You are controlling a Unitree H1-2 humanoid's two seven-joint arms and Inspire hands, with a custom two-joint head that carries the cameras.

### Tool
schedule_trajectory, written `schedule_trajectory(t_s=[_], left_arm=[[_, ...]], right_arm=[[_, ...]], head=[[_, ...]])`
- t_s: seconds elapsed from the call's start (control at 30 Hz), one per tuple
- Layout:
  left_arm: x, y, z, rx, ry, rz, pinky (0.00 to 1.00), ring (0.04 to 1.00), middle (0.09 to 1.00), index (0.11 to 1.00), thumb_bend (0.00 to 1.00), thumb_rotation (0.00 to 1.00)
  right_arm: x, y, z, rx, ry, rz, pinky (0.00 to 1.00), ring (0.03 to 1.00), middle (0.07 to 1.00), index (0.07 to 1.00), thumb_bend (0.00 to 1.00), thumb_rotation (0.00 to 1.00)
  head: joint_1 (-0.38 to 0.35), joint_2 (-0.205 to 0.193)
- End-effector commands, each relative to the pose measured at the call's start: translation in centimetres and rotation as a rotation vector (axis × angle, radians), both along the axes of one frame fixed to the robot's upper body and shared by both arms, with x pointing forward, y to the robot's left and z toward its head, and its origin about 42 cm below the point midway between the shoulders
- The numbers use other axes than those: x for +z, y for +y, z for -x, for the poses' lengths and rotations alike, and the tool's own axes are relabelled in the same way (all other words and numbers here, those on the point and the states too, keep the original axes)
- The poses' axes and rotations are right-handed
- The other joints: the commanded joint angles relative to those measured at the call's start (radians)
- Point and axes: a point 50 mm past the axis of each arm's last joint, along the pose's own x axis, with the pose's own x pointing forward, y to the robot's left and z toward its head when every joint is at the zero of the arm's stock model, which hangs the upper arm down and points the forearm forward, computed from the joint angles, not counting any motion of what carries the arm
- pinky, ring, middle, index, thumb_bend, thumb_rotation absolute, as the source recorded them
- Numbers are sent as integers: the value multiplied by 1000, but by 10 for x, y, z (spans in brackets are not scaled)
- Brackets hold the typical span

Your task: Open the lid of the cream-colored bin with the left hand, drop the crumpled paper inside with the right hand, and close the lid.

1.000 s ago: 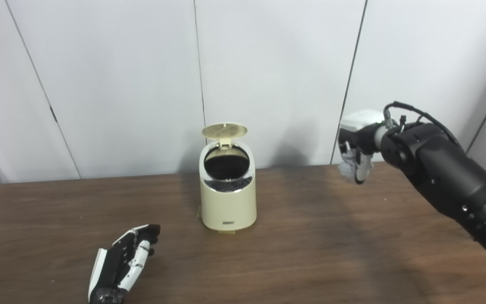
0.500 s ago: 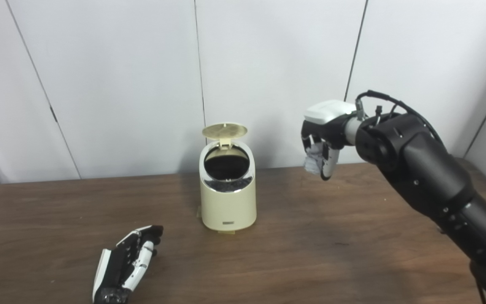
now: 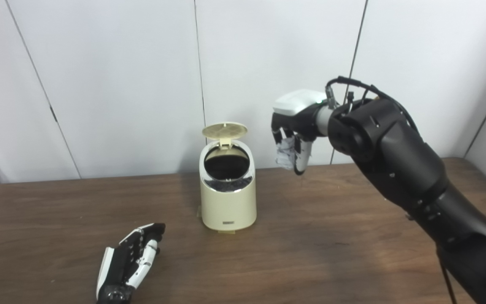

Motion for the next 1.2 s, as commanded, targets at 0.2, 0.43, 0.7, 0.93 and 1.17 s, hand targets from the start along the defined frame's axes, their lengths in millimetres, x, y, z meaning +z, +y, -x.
schedule_trajectory(t_s=[0.2,0.43,0.7,0.93,1.17], left_arm=[[16,-8,-12,-15,-89,9,705,774,763,744,156,535],[16,-12,-11,-16,-88,6,702,775,768,745,155,528],[17,-18,-10,-10,-89,8,699,768,759,737,169,568],[17,-22,-8,-8,-94,19,703,769,756,731,170,553],[18,-23,-7,-6,-91,20,702,768,758,735,186,557]], right_arm=[[44,24,9,93,-148,-41,252,347,426,490,530,0],[42,42,8,143,-160,-42,200,291,401,493,526,0],[32,63,7,191,-154,-34,191,270,401,492,526,0],[18,66,5,284,-235,-78,140,209,453,482,530,0],[-3,67,-1,271,-250,-65,118,185,470,479,531,0]], head=[[9,-5],[22,-7],[36,-6],[43,0],[44,3]])
